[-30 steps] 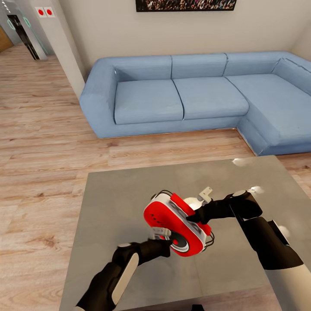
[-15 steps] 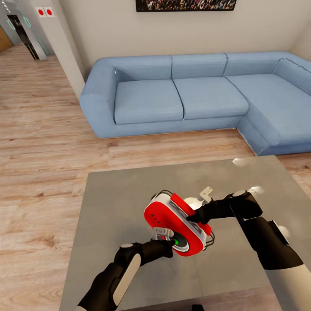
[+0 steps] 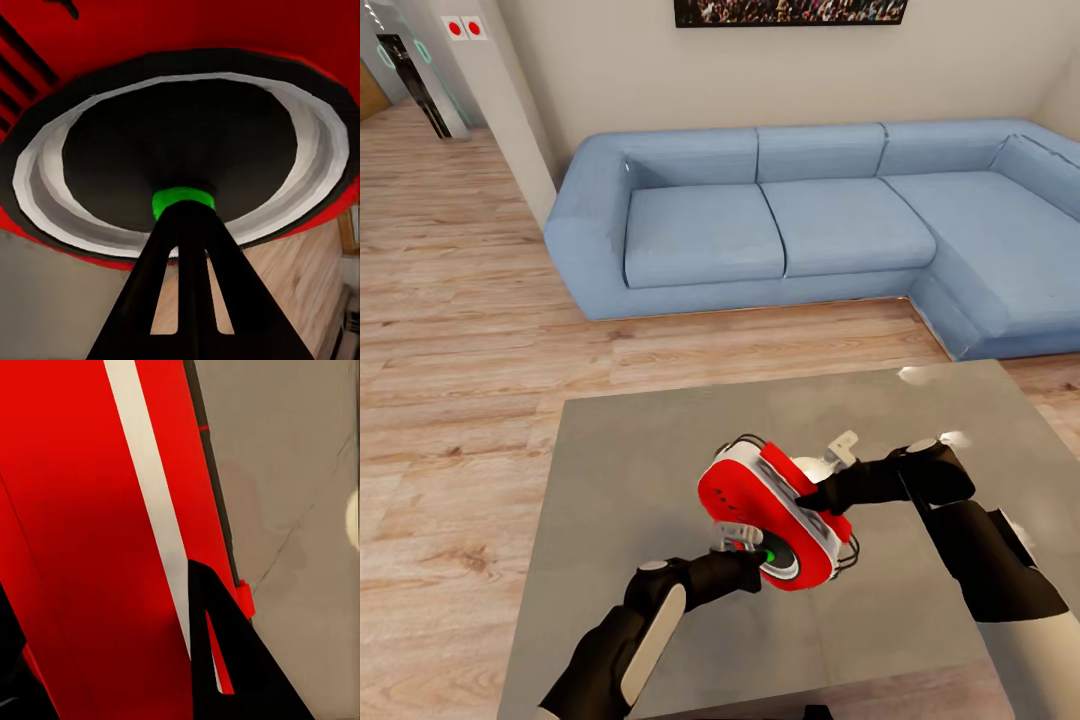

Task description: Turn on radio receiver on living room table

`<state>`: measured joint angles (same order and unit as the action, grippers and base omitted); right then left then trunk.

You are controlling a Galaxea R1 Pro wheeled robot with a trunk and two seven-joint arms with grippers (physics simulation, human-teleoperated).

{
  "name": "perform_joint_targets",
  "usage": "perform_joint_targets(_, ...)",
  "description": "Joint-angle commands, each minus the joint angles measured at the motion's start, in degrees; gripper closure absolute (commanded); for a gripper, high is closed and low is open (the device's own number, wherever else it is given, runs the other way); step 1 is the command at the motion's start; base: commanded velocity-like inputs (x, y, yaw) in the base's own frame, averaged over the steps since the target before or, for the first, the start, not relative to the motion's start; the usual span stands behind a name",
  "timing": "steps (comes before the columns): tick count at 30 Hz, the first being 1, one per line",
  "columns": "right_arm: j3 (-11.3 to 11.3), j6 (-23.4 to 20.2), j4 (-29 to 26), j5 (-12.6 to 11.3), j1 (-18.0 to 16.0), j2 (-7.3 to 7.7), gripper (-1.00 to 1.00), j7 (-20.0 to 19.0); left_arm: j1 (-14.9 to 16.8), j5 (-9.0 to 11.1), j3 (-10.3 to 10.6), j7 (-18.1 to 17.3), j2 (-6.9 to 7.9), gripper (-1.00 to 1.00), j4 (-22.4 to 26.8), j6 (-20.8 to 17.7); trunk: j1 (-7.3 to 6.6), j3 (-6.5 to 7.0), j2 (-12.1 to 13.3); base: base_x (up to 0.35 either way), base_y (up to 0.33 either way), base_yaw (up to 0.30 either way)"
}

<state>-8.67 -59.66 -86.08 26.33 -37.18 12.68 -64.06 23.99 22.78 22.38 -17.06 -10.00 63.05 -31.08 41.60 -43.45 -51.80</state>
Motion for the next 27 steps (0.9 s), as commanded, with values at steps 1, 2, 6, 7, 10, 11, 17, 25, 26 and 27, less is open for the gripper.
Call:
perform_joint_targets(1, 1.3, -0.3, 0.0, -0.4, 0.0, 0.07, 1.0, 0.0, 0.0, 0.0, 0.0, -0.1, 0.0, 1.0, 0.8, -0.2, 0.0, 0.0, 0.0, 0.0, 0.0, 0.0)
perform_joint_targets(2, 1.9, -0.3, 0.0, -0.4, 0.0, 0.15, 1.0, 0.0, 0.0, 0.0, 0.1, -0.2, 0.0, 1.0, 1.2, -0.3, 0.0, 0.0, 0.0, 0.0, 0.0, 0.0)
perform_joint_targets(6, 5.2, -0.3, -0.3, 1.4, 0.0, 1.66, 1.0, 0.3, 0.0, 0.0, 2.2, -0.4, 0.0, 1.0, 2.8, -0.6, 0.0, 0.0, 0.0, 0.0, 0.0, 0.0)
perform_joint_targets(7, 5.7, -0.3, -0.4, 2.6, 0.0, 2.03, 1.0, 0.4, 0.0, 0.0, 3.0, -0.4, 0.0, 1.0, 3.0, -0.6, 0.0, 0.0, 0.0, 0.0, 0.0, 0.0)
perform_joint_targets(10, 6.5, -0.3, -0.7, 7.3, 0.0, 2.52, 1.0, 1.4, 0.0, 0.0, 4.2, -0.6, 0.0, 1.0, 3.3, -0.6, 0.0, 0.0, 0.0, 0.0, 0.0, 0.0)
perform_joint_targets(11, 6.6, -0.3, -0.7, 8.0, 0.0, 2.56, 1.0, 1.6, 0.0, 0.0, 4.3, -0.6, 0.0, 1.0, 3.3, -0.6, 0.0, 0.0, 0.0, 0.0, 0.0, 0.0)
perform_joint_targets(17, 8.5, -0.3, -1.2, 10.7, 0.0, 2.75, 1.0, 2.7, 0.0, 0.0, 4.5, -1.4, 0.0, 1.0, 3.5, -0.6, 0.0, 0.0, 0.0, 0.0, 0.0, 0.0)
perform_joint_targets(25, 10.3, -0.3, -1.4, 12.9, 0.0, 2.98, 1.0, 3.7, 0.0, 0.0, 3.8, -8.0, 0.0, 1.0, 5.9, -0.6, 0.0, 0.0, 0.0, 0.0, 0.0, 0.0)
perform_joint_targets(26, 10.3, -0.3, -1.4, 13.2, 0.0, 2.99, 1.0, 4.0, 0.0, 0.0, 3.7, -8.5, 0.0, 1.0, 6.3, -0.6, 0.0, 0.0, 0.0, 0.0, 0.0, 0.0)
perform_joint_targets(27, 10.5, -0.3, -1.4, 13.9, 0.0, 3.01, 1.0, 4.5, 0.0, 0.0, 3.5, -9.2, 0.0, 1.0, 7.0, -0.6, 0.0, 0.0, 0.0, 0.0, 0.0, 0.0)
